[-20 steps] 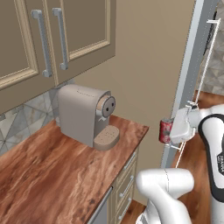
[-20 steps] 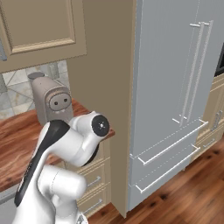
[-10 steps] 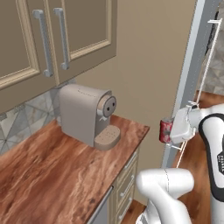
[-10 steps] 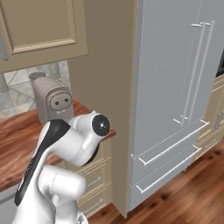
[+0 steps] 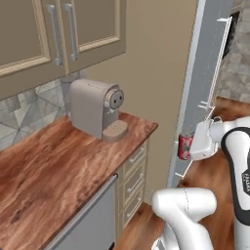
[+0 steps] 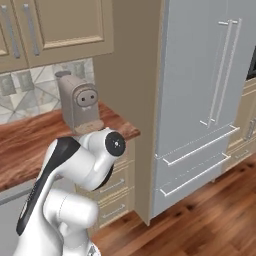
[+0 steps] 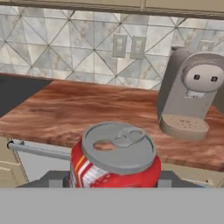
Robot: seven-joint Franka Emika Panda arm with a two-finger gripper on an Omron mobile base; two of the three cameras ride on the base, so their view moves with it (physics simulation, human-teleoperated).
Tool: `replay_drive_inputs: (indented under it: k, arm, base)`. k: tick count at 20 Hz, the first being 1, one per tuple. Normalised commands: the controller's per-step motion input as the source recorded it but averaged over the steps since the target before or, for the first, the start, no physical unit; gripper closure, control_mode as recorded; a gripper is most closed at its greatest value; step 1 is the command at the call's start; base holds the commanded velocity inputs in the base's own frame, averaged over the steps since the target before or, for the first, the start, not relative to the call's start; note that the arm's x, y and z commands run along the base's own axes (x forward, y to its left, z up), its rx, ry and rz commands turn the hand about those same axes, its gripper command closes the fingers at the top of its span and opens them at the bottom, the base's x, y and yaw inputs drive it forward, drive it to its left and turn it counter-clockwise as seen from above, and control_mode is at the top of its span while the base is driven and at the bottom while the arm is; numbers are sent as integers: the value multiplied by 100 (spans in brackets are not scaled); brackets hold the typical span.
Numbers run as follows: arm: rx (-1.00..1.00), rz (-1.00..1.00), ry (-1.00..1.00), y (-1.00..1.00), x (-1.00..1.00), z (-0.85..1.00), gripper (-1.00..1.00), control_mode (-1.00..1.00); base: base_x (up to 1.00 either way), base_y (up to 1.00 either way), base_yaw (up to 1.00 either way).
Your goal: Four empty soda cans are scattered around the kitchen. Gather all the cans and cluster them next to the stove for recycling.
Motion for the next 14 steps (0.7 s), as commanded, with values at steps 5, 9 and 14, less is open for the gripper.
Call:
replay_drive_inputs:
  k: [5,9,14]
  arm:
    - [0,0,0,0,0,0,100,100]
    - [0,0,0,0,0,0,100,100]
    - [0,0,0,0,0,0,100,100]
  base:
    - [-70,-2,26]
    - [-27,12,39]
    - [-12,13,44]
